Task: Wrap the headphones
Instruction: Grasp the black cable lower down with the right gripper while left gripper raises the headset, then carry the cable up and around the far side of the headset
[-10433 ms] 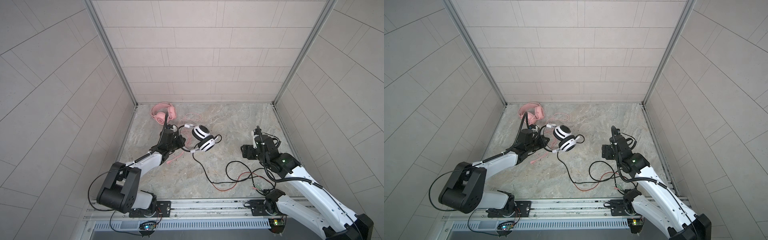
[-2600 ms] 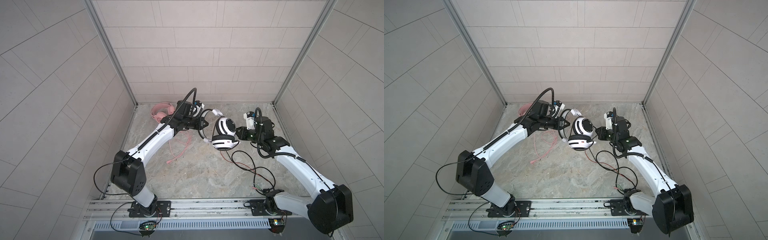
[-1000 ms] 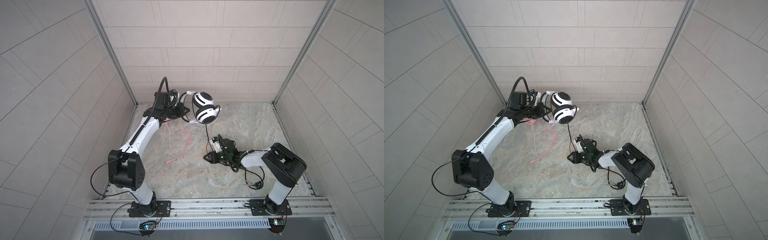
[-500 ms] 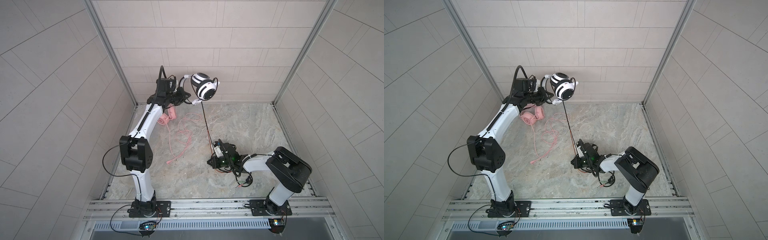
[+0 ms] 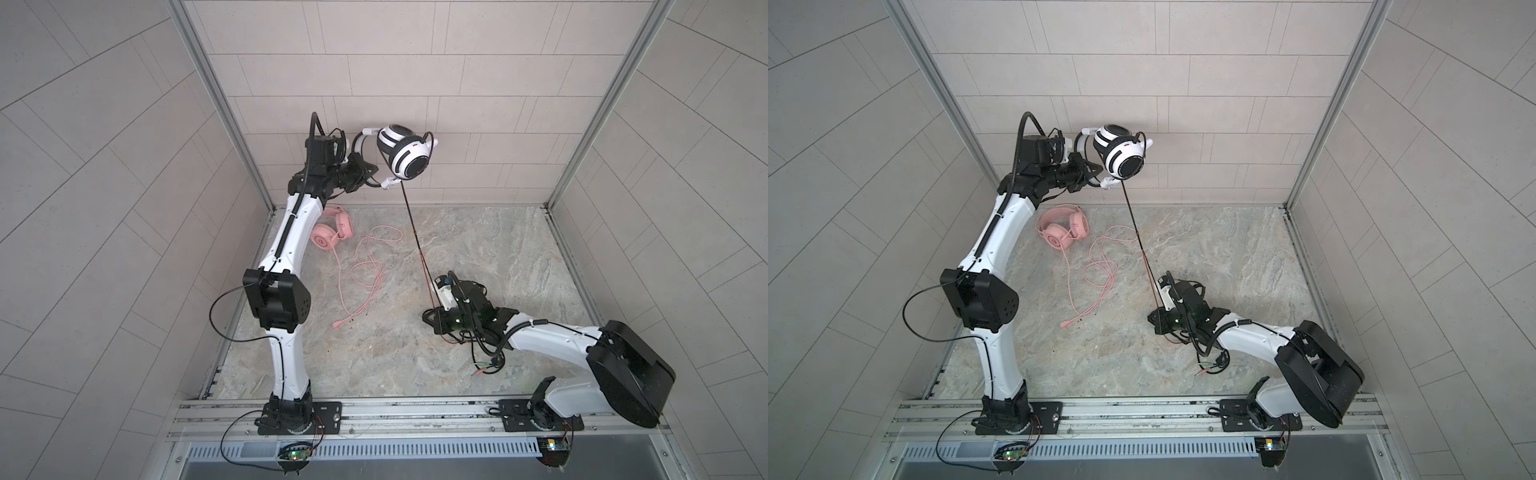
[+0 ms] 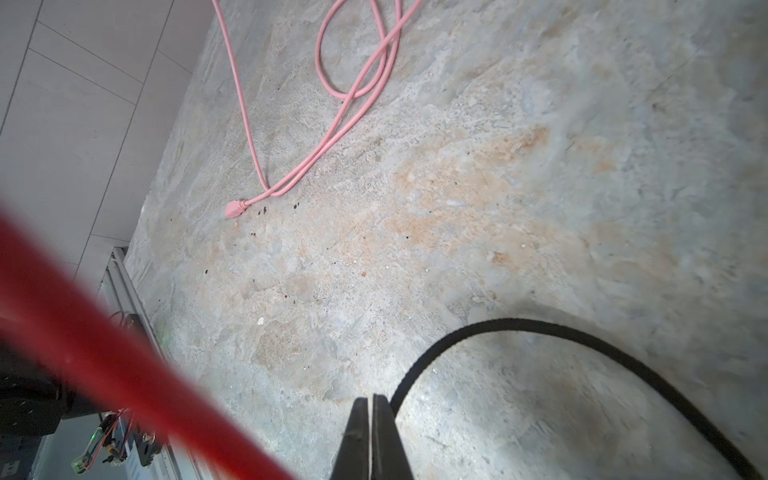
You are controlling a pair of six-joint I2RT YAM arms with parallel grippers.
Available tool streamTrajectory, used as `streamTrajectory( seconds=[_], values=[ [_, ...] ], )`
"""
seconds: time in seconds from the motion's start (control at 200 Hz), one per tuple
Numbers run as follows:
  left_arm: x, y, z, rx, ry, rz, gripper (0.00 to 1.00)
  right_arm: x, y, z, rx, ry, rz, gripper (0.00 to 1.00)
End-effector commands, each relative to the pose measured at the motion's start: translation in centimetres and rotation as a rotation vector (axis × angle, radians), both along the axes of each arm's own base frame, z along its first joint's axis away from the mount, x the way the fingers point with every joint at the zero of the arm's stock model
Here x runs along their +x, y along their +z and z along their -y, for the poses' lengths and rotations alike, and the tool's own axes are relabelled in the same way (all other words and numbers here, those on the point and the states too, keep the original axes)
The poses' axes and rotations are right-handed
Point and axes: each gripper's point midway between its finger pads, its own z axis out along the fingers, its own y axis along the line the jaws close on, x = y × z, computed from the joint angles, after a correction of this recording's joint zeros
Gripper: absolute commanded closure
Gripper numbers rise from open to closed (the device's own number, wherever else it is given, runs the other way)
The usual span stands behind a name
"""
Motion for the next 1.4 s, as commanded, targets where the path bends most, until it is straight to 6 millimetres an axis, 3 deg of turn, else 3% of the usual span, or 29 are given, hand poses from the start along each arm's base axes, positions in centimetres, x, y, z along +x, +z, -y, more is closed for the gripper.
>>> streamTrajectory(
  seconds=[0.0,0.125,0.32,0.345,0.465,0.65,0.816,0.931,1.081,1.266,1.396],
  values=[
    [0.3,4.8,-1.4,-0.068,0.061,0.082,1.0,-2.7,-2.5,2.3,-0.096,0.003,-0.106,1.0],
    [0.1,4.3,-1.4,-0.044,0.067,0.072,1.0,-3.3,-1.2,2.6,-0.07,0.006,-0.096,1.0],
    [-0.6,0.3,-1.2,0.055,0.064,-0.005,1.0,-3.3,2.8,4.9,-0.143,-0.017,0.015,1.0],
    [-0.7,-0.1,-1.3,0.07,0.069,-0.011,1.0,-3.0,4.3,5.0,-0.146,-0.017,0.046,1.0],
    [-1.0,-2.6,-1.9,0.168,0.098,-0.051,1.0,-3.6,8.0,6.9,-0.217,-0.01,0.122,1.0],
    [-1.4,-6.6,-4.8,0.351,0.209,-0.148,1.0,-4.4,13.7,9.0,-0.231,-0.038,0.223,1.0],
    [-2.1,-7.7,-5.2,0.584,0.272,-0.12,1.0,-4.7,17.4,9.2,-0.198,-0.04,0.273,1.0],
    [-2.5,-8.8,-4.1,0.684,0.256,-0.115,1.0,-4.7,20.0,9.1,-0.176,-0.032,0.312,1.0],
    [-3.9,-10.1,-0.8,0.82,0.165,-0.083,1.0,-4.7,22.9,9.2,-0.177,-0.02,0.36,1.0],
    [-7.1,-11.7,4.8,1.006,-0.054,0.007,1.0,-4.2,25.9,8.7,-0.162,-0.01,0.414,1.0],
    [-9.5,-12.5,6.9,1.05,-0.175,0.034,1.0,-3.5,28.3,8.1,-0.132,-0.012,0.461,1.0]
  ],
)
